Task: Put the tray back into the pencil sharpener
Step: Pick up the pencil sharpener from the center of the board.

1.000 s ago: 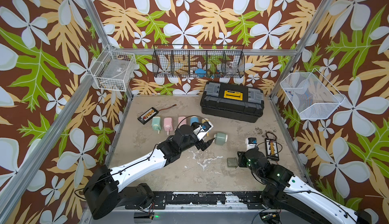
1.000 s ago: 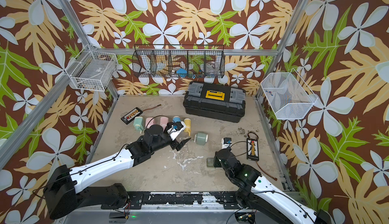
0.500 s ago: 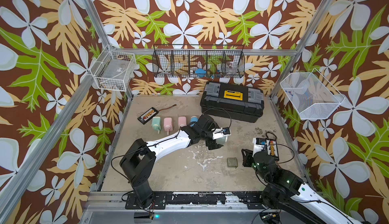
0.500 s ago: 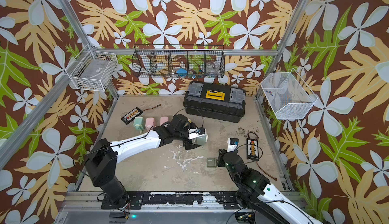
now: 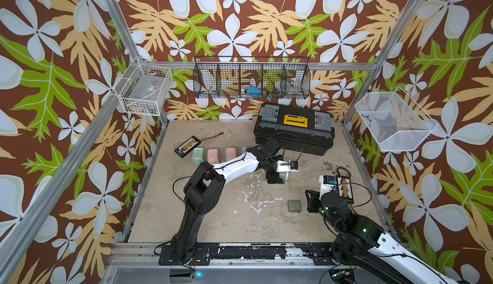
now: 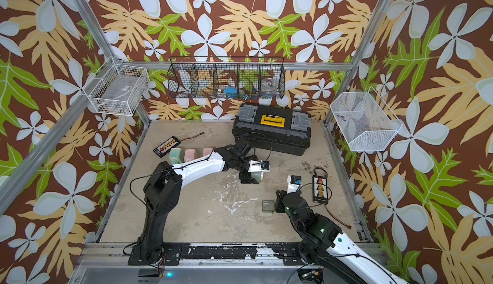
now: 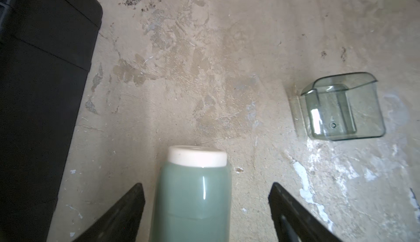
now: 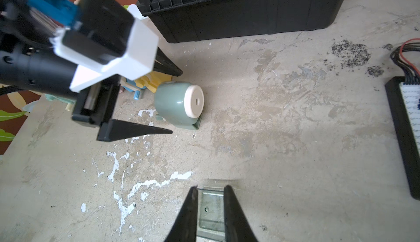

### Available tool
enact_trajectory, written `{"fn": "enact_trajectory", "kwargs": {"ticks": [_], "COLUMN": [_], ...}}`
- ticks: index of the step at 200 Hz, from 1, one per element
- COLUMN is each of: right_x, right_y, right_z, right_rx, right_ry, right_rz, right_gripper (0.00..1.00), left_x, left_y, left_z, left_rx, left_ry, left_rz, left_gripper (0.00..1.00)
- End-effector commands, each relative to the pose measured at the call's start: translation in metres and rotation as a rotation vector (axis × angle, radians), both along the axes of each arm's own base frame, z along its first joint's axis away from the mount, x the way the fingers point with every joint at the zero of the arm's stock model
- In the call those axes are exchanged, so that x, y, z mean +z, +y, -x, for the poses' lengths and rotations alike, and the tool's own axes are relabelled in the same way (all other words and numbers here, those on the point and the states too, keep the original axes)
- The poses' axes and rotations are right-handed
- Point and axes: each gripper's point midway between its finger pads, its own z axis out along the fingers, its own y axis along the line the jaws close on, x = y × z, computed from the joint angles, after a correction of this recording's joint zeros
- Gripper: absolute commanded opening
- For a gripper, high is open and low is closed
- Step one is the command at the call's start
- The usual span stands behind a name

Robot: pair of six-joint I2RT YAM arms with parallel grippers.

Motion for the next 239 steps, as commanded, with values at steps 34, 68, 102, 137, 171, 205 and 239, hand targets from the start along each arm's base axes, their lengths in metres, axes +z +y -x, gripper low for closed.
{"fn": "enact_trajectory", "kwargs": {"ticks": [34,68,102,137,171,205,239], "right_x": [0.002,0.004,0.005,0.006,0.005,0.005,0.006], "right_y": [0.002,0.002,0.002,0.002,0.002,0.002,0.002], "right_z": [-0.001,-0.001,0.000,0.000,0.000,0.000,0.000], "right_rx": [0.011,0.012,0.014,0.014,0.013,0.011,0.011], "right_ry": [-0.008,-0.012,-0.017,-0.021,-0.018,-0.018,-0.021], "right_rz": [0.000,-0.004,-0.013,-0.016,-0.014,-0.012,-0.014], "right_gripper": [0.22,0.22,0.22,0.22,0.23,0.23,0.22], "left_x": [-0.021,-0.027,-0.027,-0.027,-0.019,-0.002,0.016], "left_y": [0.010,0.016,0.016,0.018,0.020,0.027,0.046], "left_z": [-0.004,0.006,0.008,0.007,0.010,0.018,0.039], "left_rx": [-0.022,-0.055,-0.062,-0.059,-0.052,-0.020,0.005], "left_ry": [0.061,0.095,0.111,0.107,0.104,0.115,0.104], "left_rz": [-0.089,-0.105,-0.102,-0.107,-0.098,-0.079,-0.041], "left_gripper": [0.79,0.76,0.69,0.63,0.58,0.53,0.50]}}
